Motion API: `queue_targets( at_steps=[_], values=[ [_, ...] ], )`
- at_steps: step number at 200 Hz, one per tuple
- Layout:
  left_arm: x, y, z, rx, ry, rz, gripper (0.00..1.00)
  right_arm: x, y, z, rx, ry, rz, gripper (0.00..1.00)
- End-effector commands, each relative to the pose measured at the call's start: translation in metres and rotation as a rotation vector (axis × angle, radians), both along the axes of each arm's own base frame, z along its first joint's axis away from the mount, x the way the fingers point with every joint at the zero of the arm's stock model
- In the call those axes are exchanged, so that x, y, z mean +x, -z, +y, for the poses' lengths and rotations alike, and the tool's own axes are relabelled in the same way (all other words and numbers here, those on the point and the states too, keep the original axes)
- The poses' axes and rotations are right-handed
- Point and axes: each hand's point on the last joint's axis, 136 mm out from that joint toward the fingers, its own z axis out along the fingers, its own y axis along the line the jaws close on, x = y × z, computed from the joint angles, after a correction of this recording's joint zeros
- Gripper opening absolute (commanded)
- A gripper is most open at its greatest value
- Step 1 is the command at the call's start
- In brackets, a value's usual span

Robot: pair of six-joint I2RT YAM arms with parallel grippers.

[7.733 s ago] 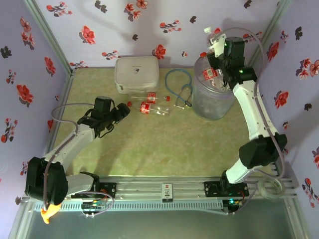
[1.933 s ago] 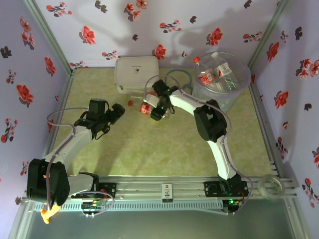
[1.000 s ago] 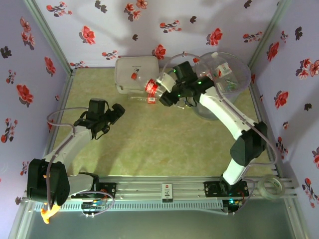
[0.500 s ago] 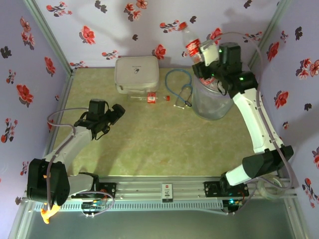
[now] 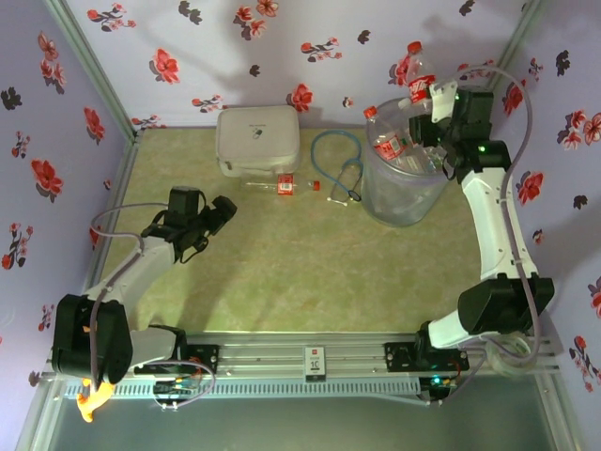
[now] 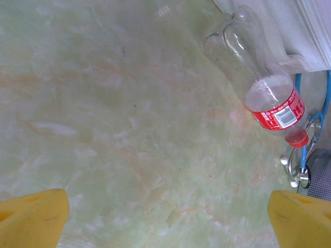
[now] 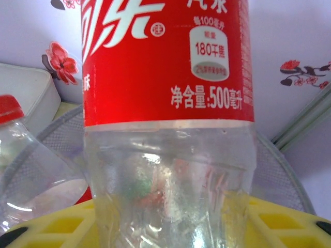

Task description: Put the plastic bottles in the bin

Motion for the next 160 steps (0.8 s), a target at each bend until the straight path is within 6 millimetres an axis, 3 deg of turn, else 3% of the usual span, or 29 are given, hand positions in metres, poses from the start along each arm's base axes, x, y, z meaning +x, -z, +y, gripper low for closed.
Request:
queue_targets(
  at_steps=[1,45,86,119,137,160],
  values=[
    [0.002,0.002,0.0,-0.017,-0.007,-0.001,0.99,0.012,0.015,0.001,0.039,-0.014,0.006,0.56],
    [0.002,0.0,0.0,-0.019,-0.007,-0.004,0.99,0.028,0.057,0.003,0.011,-0.067,0.094,0.57],
    [0.001,0.0,0.0,-0.016,-0.005,-0.003,0.99,0.021,0.088,0.004,0.027,-0.092,0.167,0.58],
    [0.005,-0.001,-0.002,-0.019,-0.001,-0.003,0.99,0.015,0.115,-0.01,0.007,-0.054,0.25,0.58],
    [0.006,-0.002,-0.002,-0.023,-0.001,-0.004,0.99,0.012,0.119,-0.013,-0.009,-0.042,0.268,0.6],
    [0.005,-0.001,-0.002,-0.022,0.0,-0.002,0.99,0.008,0.099,-0.01,0.0,-0.059,0.223,0.72]
  ],
)
